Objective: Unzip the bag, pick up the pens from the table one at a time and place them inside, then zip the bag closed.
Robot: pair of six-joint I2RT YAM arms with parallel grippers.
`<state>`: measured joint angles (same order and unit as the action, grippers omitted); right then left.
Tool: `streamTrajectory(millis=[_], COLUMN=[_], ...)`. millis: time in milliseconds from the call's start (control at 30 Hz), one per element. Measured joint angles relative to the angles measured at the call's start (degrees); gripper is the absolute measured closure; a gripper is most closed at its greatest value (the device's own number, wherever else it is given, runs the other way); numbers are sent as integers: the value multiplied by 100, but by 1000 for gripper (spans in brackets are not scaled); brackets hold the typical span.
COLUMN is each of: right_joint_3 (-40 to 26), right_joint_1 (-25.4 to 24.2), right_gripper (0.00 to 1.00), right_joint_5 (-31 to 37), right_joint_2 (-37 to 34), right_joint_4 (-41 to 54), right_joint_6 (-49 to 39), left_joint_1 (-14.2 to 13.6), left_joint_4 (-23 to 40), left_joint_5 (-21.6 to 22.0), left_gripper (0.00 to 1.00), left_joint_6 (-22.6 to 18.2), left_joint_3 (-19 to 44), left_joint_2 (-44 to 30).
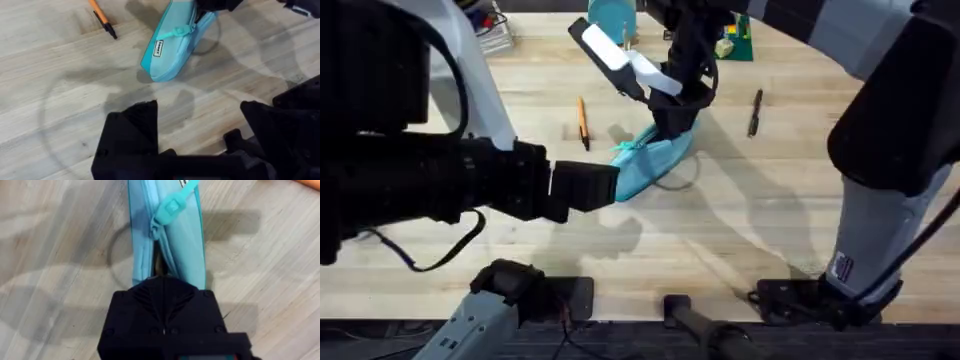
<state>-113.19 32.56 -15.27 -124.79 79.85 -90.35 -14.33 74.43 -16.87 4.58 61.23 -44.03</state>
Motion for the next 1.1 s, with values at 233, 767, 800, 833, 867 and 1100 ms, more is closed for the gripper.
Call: streamTrajectory(millis=[233, 767, 800, 833, 867, 1100], right_joint_3=[0, 20, 22, 22, 22, 22], right_joint_1=[0, -17, -25, -37, -49, -164], right_gripper=[833, 7, 7, 7, 7, 6], right_joint_5=[0, -29, -43, -61, -71, -229], right_joint_2=[0, -1, -2, 0, -1, -1], right_joint_4=[-2, -63, -63, -66, -68, -68], right_joint_6=[15, 31, 31, 31, 31, 23], left_joint_1=[0, 0, 0, 0, 0, 0], left_joint_4=[0, 0, 0, 0, 0, 0], left_joint_5=[-2, -2, -2, -2, -2, -2], left_gripper=[6, 6, 6, 6, 6, 6], left_joint_6=[0, 0, 0, 0, 0, 0], left_joint_3=[0, 0, 0, 0, 0, 0], left_joint_2=[0, 0, 0, 0, 0, 0])
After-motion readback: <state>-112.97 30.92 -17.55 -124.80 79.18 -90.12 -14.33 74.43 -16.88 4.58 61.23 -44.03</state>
